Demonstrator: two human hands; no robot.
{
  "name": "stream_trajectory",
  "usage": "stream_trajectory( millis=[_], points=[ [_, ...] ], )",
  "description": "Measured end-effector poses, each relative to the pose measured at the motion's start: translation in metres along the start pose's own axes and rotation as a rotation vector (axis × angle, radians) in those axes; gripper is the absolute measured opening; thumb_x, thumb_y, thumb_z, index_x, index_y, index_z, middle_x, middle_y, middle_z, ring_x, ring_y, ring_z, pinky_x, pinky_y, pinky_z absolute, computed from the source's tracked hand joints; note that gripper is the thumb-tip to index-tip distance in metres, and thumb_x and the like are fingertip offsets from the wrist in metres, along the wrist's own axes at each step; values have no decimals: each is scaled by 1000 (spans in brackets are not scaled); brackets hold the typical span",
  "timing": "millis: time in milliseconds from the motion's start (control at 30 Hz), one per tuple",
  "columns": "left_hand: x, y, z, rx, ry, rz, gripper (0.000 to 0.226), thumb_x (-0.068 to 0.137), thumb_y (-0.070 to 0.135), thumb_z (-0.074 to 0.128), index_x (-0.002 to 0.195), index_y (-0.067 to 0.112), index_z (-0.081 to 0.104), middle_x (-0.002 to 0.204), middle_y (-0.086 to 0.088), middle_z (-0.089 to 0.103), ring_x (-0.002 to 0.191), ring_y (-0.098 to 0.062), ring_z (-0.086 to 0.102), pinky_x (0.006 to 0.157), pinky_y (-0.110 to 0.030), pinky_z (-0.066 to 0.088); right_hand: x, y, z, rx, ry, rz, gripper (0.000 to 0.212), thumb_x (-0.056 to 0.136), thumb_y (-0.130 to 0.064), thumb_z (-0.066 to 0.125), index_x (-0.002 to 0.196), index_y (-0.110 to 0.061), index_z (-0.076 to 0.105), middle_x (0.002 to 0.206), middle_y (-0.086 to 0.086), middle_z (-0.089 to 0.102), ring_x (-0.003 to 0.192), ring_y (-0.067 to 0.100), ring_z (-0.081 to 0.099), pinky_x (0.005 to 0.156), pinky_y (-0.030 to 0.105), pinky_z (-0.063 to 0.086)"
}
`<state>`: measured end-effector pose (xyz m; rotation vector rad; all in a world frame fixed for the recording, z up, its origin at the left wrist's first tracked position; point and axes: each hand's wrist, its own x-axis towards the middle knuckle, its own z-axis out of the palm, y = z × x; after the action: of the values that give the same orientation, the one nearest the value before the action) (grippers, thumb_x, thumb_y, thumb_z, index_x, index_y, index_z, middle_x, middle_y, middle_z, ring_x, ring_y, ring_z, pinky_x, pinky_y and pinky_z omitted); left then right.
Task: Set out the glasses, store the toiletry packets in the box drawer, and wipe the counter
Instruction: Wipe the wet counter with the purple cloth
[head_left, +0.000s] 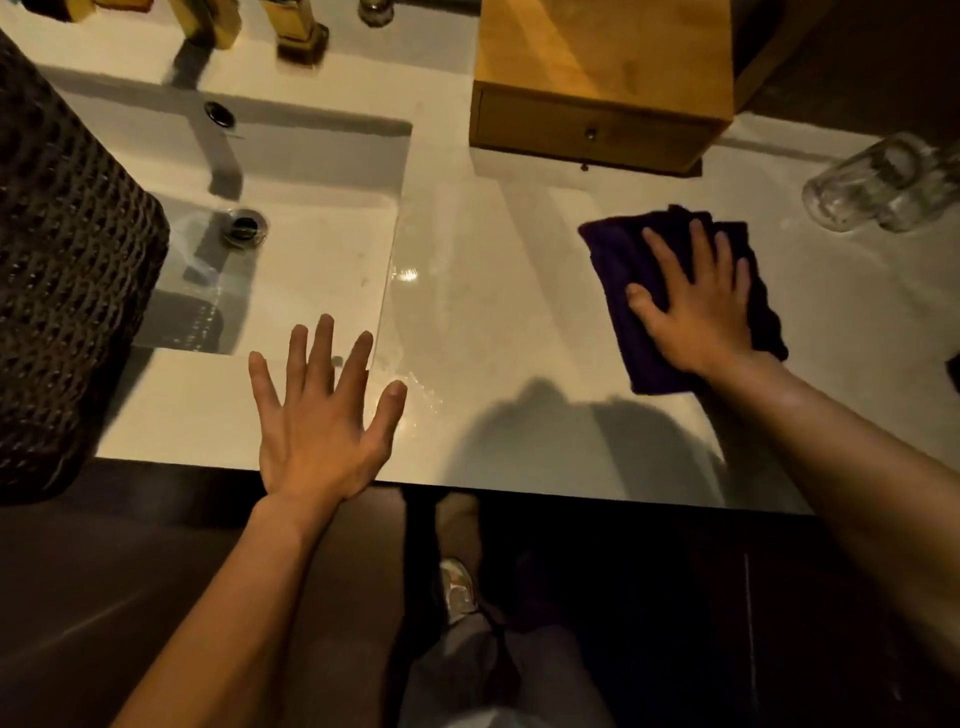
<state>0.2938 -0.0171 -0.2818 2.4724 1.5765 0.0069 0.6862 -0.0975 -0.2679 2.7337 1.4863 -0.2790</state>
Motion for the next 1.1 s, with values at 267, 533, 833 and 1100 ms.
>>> stream_trajectory(
  millis=[267,533,833,1100],
  points=[
    [-1,0,-3,-13,52,34,70,99,70,16,156,31,26,170,-3,10,157,-21,-1,123,-62,-1,-56,-114,16,-45,-100,-550,72,89,-76,21,155,-51,6,169,8,-2,154,37,-6,122,59,-3],
    [-1,-4,3,55,36,47,71,98,71,15,157,32,24,170,-1,9,157,-21,-4,121,-60,-7,-146,16,24,21,-17,-462,69,87,-65,48,152,-46,33,167,10,16,154,35,12,123,55,11],
    [-2,1,-4,-5,58,44,74,97,72,12,155,31,28,169,-4,13,157,-23,1,123,-62,0,-57,63,12,67,22,315,75,86,-75,19,155,-48,7,168,14,2,153,41,0,121,63,-1],
    [-2,-2,-1,0,79,67,73,98,70,13,157,30,24,170,-2,9,158,-20,-2,124,-59,0,8,-95,12,89,11,141,78,87,-73,17,158,-42,4,167,17,-3,151,47,-8,117,66,-8]
  ],
)
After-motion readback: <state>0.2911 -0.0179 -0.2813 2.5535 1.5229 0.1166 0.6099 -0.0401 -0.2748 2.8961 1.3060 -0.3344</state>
